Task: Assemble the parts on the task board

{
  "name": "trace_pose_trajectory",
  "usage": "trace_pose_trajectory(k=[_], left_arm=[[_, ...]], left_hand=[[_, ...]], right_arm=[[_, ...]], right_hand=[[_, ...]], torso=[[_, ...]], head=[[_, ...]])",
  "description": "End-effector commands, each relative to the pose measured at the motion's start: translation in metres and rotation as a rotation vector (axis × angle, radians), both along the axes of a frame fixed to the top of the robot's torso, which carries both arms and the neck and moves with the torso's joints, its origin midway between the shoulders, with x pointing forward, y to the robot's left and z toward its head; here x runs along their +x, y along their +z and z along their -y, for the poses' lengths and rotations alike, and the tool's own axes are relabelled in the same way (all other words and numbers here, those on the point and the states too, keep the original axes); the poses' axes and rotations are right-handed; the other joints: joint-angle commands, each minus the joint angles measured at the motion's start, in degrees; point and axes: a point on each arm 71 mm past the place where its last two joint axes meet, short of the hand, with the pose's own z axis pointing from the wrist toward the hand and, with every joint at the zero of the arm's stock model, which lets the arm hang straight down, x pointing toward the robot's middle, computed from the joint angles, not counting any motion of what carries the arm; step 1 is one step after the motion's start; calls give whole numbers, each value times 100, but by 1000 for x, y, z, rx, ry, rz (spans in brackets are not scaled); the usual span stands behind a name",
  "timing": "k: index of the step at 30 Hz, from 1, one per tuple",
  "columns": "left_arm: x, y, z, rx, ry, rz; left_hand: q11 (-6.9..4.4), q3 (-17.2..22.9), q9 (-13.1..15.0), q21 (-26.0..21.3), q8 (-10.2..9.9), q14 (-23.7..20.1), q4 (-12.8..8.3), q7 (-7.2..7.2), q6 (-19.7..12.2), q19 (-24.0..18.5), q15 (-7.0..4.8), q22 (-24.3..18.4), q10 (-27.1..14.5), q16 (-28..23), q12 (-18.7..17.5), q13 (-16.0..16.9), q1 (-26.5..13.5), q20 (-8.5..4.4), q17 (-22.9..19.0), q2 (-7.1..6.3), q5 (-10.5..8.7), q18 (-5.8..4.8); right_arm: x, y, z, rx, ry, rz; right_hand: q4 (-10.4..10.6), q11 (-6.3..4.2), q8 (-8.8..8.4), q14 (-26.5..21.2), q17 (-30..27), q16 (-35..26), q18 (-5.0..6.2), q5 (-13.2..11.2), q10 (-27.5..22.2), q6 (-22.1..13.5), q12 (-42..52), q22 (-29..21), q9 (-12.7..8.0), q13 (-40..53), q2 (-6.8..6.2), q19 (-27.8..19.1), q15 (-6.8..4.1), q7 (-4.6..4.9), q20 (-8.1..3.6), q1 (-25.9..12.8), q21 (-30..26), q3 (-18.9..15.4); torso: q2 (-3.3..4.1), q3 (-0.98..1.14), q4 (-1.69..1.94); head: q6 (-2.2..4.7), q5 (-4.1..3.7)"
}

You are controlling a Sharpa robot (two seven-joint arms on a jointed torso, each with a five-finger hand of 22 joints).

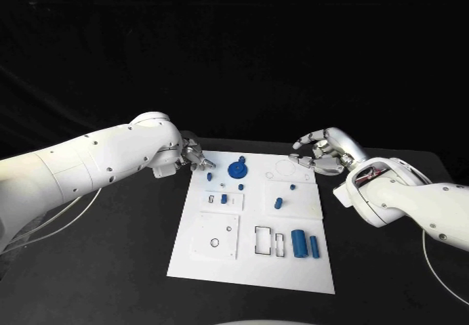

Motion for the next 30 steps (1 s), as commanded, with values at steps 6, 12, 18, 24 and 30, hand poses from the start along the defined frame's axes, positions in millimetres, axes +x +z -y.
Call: trace_pose_trajectory(k=[6,12,18,24,30], left_arm=[[-2,-8,5,20,-43,-49],[-3,-10,7,25,-49,-52],[-4,-11,8,30,-53,-59],[-3,-11,8,29,-48,-55],[-4,-11,9,19,-51,-58]], left_hand=[[-7,-31,-35,49,-30,507,-2,-21,99,46,44,66,102,58,88,51,73,16,1211,36,-28,-19],[-18,-46,-58,66,-21,511,0,-35,163,62,38,98,139,65,121,77,76,17,1222,57,-35,-25],[-42,-44,-93,84,-4,518,-9,-63,264,76,20,132,191,74,170,121,124,12,1241,101,-32,-29],[-76,76,-133,97,13,520,-34,-97,350,84,-11,154,215,78,183,119,385,-9,1248,237,-22,-32],[-102,213,-152,100,39,522,-70,-123,382,82,-35,160,221,80,179,105,697,-30,1254,330,-20,-33]], right_arm=[[0,-1,-3,-7,15,1],[0,-1,-3,-7,16,0],[0,-2,-4,-7,17,-2],[0,-2,-4,-7,18,-3],[0,-2,-4,-7,18,-3]], right_hand=[[39,-17,16,386,557,-28,109,-10,-22,-15,-18,1122,-7,542,20,260,-16,-16,0,-41,-1,-10],[39,-17,16,386,557,-28,109,-10,-22,-15,-18,1122,-7,542,20,260,-16,-16,0,-41,-1,-10],[42,-17,18,387,561,-27,109,-6,-21,-14,-18,1124,-6,542,25,262,-16,-17,-1,-38,2,-8],[42,-18,20,386,556,-29,110,-2,-21,-12,-19,1119,-6,541,31,258,-17,-18,-1,-33,-5,-4],[48,-20,25,386,555,-30,110,13,-14,-6,-10,1120,-5,548,46,259,-18,-19,-2,-26,-4,4]], torso=[[-16,5,-2],[-18,9,2],[-15,8,1],[-14,8,-2],[-14,8,1]], head=[[-29,16],[-31,20],[-35,31],[-37,36],[-43,29]])
